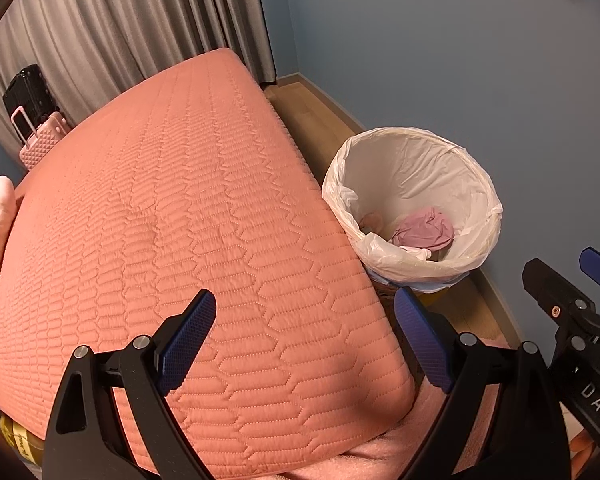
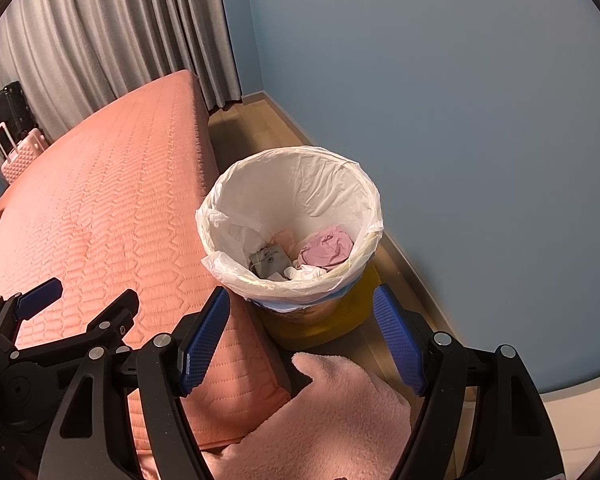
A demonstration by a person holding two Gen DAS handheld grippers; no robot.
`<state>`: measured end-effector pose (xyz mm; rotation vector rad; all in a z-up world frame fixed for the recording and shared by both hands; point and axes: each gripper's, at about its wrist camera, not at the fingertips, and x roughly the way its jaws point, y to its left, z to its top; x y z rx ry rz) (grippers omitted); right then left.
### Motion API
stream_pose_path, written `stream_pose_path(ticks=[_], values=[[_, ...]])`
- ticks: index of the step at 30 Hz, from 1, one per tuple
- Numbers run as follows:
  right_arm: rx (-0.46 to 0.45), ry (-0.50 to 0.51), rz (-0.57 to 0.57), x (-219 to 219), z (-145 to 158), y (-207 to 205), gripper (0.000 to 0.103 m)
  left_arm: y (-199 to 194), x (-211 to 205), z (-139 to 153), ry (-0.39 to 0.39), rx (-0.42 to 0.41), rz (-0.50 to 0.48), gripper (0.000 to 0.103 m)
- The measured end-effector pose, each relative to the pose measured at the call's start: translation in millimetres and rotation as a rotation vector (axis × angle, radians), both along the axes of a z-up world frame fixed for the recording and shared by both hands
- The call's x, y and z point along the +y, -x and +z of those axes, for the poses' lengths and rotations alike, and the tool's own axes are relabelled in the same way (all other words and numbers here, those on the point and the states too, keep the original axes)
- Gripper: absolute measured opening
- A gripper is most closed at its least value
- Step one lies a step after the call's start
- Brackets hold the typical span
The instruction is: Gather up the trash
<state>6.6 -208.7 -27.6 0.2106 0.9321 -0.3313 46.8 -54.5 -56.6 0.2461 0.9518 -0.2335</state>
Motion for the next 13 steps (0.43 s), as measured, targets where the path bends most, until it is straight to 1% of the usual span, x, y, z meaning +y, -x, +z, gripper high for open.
stream_pose_path(ticks=[9, 13], values=[[-0.012, 0.001, -0.006, -2.1, 3.6, -3.5, 0.072, -2.8, -1.7, 4.1, 0.01, -0.017, -0.004, 0.087], [-0.015, 0.001, -0.013, -3.3, 4.5, -3.9, 0.072, -4.1, -3.5, 3.9, 0.019, -0.007, -0.008, 0.087]])
